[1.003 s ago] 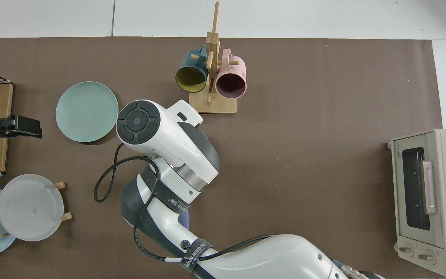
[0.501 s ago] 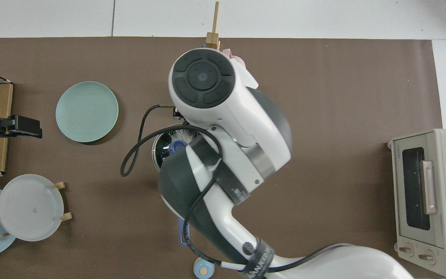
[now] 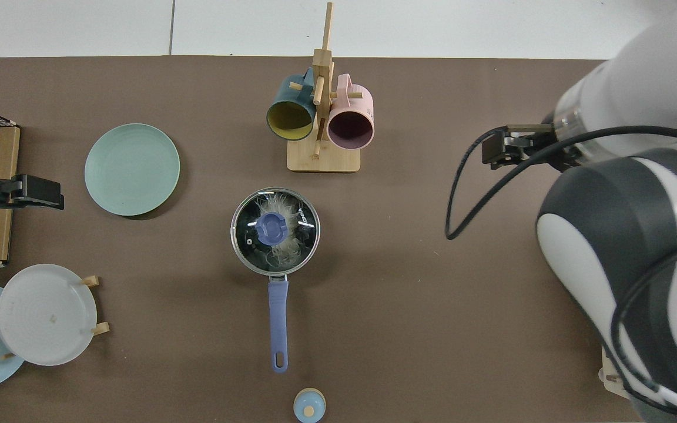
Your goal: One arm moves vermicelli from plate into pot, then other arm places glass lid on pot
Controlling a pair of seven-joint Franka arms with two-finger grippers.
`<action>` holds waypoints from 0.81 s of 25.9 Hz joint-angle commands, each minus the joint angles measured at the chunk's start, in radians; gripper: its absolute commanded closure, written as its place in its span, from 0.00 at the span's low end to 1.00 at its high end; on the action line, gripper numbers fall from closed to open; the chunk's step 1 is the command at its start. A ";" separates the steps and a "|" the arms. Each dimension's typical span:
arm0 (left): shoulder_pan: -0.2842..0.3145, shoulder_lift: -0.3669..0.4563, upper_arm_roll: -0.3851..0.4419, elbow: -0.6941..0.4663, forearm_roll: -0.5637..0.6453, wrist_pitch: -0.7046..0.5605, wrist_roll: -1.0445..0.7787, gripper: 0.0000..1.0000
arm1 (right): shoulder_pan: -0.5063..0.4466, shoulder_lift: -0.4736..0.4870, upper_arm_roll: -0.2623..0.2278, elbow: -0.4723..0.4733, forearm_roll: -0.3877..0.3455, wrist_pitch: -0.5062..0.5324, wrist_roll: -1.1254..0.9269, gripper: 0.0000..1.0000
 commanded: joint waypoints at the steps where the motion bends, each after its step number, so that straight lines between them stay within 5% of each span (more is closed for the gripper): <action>1: -0.015 -0.016 0.014 -0.008 -0.010 -0.007 0.008 0.00 | -0.009 -0.028 0.017 -0.126 0.014 0.072 -0.002 0.00; 21: -0.015 -0.016 0.014 -0.008 -0.010 -0.007 0.008 0.00 | 0.019 -0.039 0.028 -0.126 0.017 0.043 -0.041 0.00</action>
